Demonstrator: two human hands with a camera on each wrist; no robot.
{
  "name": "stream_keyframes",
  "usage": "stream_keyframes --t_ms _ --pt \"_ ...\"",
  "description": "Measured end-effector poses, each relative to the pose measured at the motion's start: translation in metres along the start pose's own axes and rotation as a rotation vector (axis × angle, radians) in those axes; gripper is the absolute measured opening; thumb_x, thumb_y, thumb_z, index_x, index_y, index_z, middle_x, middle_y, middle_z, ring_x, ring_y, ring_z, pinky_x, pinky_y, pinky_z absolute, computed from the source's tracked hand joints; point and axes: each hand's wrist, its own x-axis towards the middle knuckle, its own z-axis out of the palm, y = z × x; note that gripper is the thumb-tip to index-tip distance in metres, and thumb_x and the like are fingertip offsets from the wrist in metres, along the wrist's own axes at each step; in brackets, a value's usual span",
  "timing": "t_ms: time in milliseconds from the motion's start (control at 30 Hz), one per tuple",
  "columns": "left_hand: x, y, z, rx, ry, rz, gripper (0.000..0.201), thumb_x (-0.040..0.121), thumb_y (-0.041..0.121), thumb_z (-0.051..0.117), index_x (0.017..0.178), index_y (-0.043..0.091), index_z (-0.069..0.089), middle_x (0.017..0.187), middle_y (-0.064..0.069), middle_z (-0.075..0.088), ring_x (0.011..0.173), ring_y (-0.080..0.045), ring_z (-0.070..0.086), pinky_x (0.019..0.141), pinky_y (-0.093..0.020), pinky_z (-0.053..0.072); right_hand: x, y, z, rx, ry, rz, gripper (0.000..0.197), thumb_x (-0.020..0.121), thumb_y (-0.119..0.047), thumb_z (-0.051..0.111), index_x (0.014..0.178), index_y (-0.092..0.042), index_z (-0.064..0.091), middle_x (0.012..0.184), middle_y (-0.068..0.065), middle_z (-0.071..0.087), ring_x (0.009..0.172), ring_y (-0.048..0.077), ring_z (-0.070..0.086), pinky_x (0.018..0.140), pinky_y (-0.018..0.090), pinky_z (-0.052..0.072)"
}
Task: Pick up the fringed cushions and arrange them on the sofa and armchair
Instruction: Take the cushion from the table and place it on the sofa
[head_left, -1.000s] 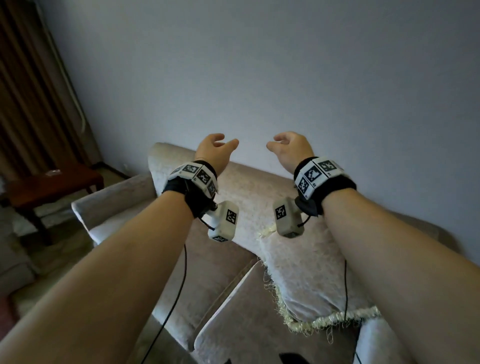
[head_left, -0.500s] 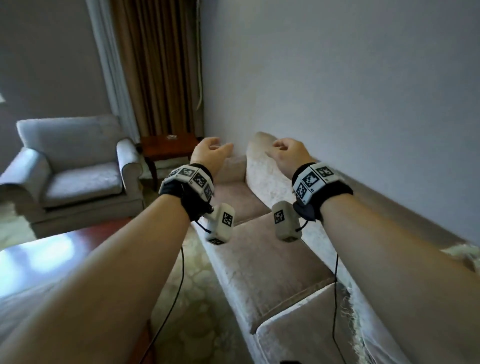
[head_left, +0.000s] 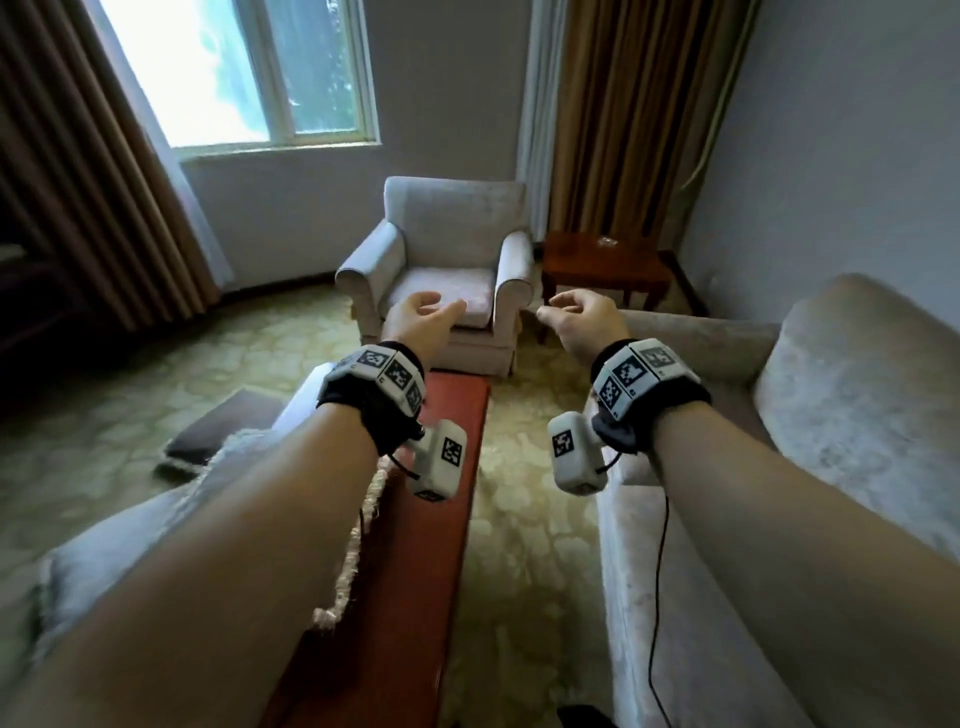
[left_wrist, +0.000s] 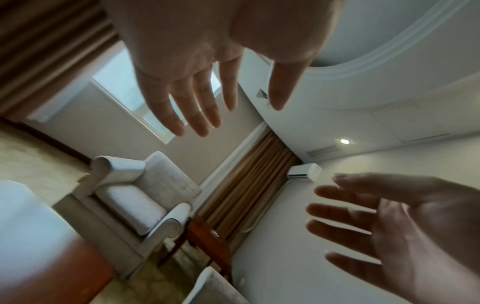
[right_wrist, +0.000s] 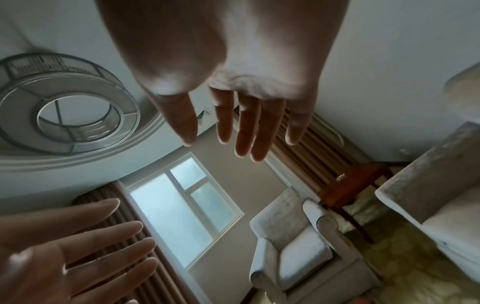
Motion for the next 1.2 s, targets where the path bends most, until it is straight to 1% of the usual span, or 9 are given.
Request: stream_keyframes --t_ms 133,233,367,500,667,833,1033,1133,1200 --pt "0.034 -0.011 0.004 -0.005 0.095 -0.068 0.039 0.092 0.030 0.072 0.125 0.012 0.063 0.131 -0.014 0.068 0.107 -0.026 0.065 0.092 -0.035 0.050 0.060 0.011 0.027 0.038 -0.120 -0.030 0.033 0.089 -0.027 0.067 0.117 -0.008 0.066 0.099 0.004 0.063 0.091 0.017 0.058 0.093 0.033 0.049" --pt "0.054 -0.012 0.009 -0.008 0.170 -0.116 0.048 0.095 0.032 0.068 0.137 0.011 0.057 0.136 -0.012 0.064 0.121 -0.028 0.064 0.101 -0.039 0.051 0.100 0.014 0.039 0.053 -0.208 -0.064 0.037 0.090 -0.026 0.067 0.120 -0.006 0.065 0.101 0.006 0.064 0.092 0.015 0.057 0.091 0.027 0.046" --pt "0.075 -0.021 0.000 -0.005 0.290 -0.170 0.051 0.095 0.036 0.068 0.139 0.013 0.057 0.138 -0.010 0.064 0.125 -0.028 0.063 0.105 -0.042 0.050 0.138 0.007 0.064 0.046 -0.323 -0.108 0.036 0.091 -0.026 0.066 0.120 -0.006 0.065 0.113 0.010 0.069 0.100 0.019 0.061 0.081 0.019 0.041" --pt "0.084 -0.035 -0.034 0.000 0.425 -0.224 0.050 0.095 0.037 0.068 0.138 0.013 0.057 0.138 -0.015 0.063 0.126 -0.031 0.063 0.107 -0.043 0.049 0.150 -0.011 0.106 0.058 -0.457 -0.147 0.034 0.091 -0.024 0.066 0.119 -0.005 0.065 0.107 0.007 0.066 0.084 0.013 0.058 0.063 0.012 0.039" --pt "0.104 -0.065 -0.093 0.013 0.571 -0.291 0.052 0.093 0.040 0.068 0.137 0.014 0.058 0.133 -0.011 0.067 0.124 -0.028 0.063 0.111 -0.044 0.049 0.169 -0.037 0.193 0.117 -0.599 -0.135 0.043 0.063 -0.044 0.070 0.097 -0.019 0.066 0.111 0.012 0.071 0.097 0.027 0.067 0.093 0.046 0.055" --pt "0.157 -0.113 -0.139 -0.015 0.633 -0.359 0.052 0.094 0.039 0.068 0.137 0.012 0.059 0.135 -0.012 0.066 0.123 -0.030 0.064 0.108 -0.041 0.051 0.193 -0.057 0.263 -0.011 -0.647 -0.188 0.038 0.086 -0.031 0.069 0.117 -0.009 0.068 0.112 0.008 0.071 0.101 0.024 0.066 0.093 0.036 0.053" --pt "0.219 -0.173 -0.176 -0.034 0.647 -0.461 0.050 0.095 0.037 0.068 0.136 0.010 0.061 0.132 -0.014 0.069 0.123 -0.033 0.064 0.103 -0.038 0.051 0.236 -0.065 0.353 -0.136 -0.689 -0.228 0.038 0.090 -0.030 0.065 0.122 -0.009 0.065 0.120 0.006 0.069 0.103 0.022 0.063 0.082 0.025 0.043" --pt "0.233 -0.207 -0.192 -0.038 0.666 -0.533 0.050 0.095 0.035 0.068 0.135 0.007 0.062 0.134 -0.013 0.068 0.126 -0.030 0.063 0.107 -0.037 0.048 0.241 -0.057 0.397 -0.191 -0.751 -0.209 0.035 0.090 -0.029 0.063 0.117 -0.007 0.067 0.117 0.013 0.071 0.088 0.023 0.062 0.076 0.029 0.047" --pt "0.237 -0.231 -0.202 -0.040 0.685 -0.595 0.048 0.094 0.037 0.069 0.132 0.009 0.063 0.130 -0.011 0.069 0.124 -0.029 0.063 0.107 -0.038 0.049 0.241 -0.049 0.426 -0.200 -0.781 -0.179 0.039 0.090 -0.022 0.061 0.114 0.009 0.062 0.116 0.031 0.065 0.077 0.030 0.060 0.073 0.041 0.053"
